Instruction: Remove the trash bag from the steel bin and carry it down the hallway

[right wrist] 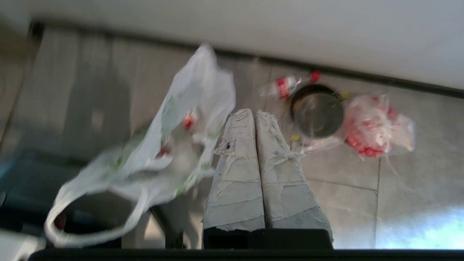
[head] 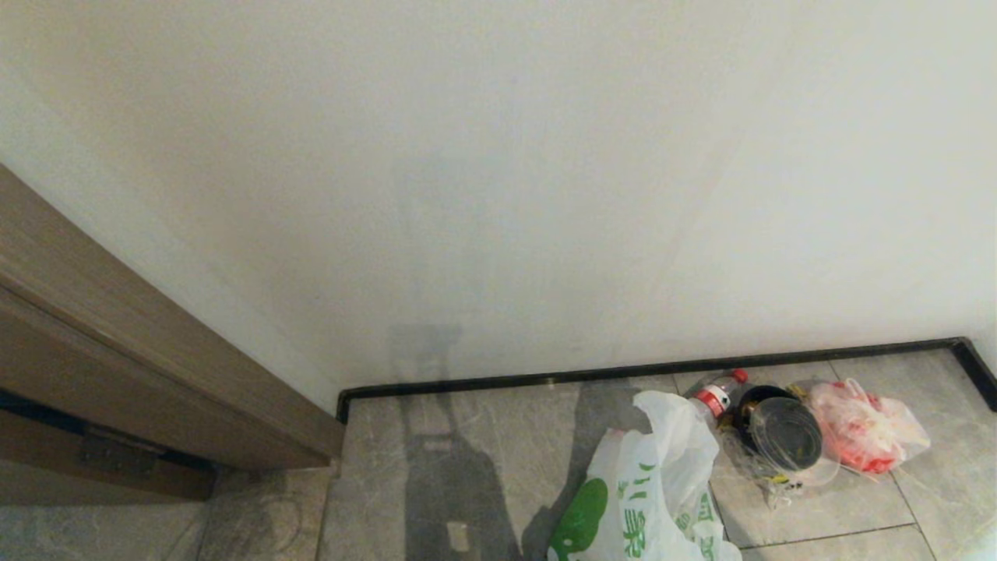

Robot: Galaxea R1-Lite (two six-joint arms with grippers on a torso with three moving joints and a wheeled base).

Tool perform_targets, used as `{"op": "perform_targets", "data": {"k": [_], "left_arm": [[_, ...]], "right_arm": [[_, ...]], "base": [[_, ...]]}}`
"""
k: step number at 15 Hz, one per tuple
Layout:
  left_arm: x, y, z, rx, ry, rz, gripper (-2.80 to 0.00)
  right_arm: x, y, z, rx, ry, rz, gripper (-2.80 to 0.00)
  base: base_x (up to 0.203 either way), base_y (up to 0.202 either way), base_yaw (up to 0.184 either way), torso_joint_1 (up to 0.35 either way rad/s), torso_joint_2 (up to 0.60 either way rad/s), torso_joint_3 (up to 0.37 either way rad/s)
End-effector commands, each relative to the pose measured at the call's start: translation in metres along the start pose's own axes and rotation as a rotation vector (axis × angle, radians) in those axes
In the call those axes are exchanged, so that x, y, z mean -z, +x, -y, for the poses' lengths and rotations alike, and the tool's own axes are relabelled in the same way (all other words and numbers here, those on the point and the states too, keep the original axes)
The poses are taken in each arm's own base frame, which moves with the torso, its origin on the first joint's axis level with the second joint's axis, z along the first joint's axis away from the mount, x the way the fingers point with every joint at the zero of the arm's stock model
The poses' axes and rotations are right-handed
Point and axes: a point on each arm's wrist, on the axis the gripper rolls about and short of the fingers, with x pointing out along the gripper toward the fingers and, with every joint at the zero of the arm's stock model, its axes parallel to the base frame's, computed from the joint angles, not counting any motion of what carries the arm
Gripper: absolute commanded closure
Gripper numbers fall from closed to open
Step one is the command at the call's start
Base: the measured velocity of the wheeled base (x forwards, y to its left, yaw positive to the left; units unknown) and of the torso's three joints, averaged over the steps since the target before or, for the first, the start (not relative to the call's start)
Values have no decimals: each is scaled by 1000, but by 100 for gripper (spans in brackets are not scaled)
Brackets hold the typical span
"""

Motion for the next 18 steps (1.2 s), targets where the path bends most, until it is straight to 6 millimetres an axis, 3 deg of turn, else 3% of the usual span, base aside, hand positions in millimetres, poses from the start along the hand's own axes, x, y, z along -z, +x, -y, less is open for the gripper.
{"op": "perform_targets", "data": {"k": [1, 4, 7, 10, 12, 16, 18], "left_arm": [[0, 0, 0, 0, -1, -1, 0], [0, 0, 0, 0, -1, -1, 0], [0, 0, 0, 0, -1, -1, 0], [0, 0, 0, 0, -1, -1, 0], [0, 0, 0, 0, -1, -1, 0], [0, 0, 0, 0, -1, -1, 0], [0, 0, 0, 0, -1, -1, 0]], "right_arm": [[31, -11, 3, 81, 87, 157, 0], [22, 7, -4, -17, 148, 122, 0], [10, 21, -7, 27, 175, 35, 0], [26, 17, -2, 276, 207, 12, 0], [40, 9, -2, 307, 233, 52, 0], [67, 2, -3, 530, 282, 10, 0], [65, 1, -2, 609, 308, 22, 0]], "base": [[0, 0, 0, 0, 0, 0], [0, 0, 0, 0, 0, 0], [0, 0, 0, 0, 0, 0], [0, 0, 0, 0, 0, 0], [0, 0, 0, 0, 0, 0], [0, 0, 0, 0, 0, 0], [0, 0, 0, 0, 0, 0]]}}
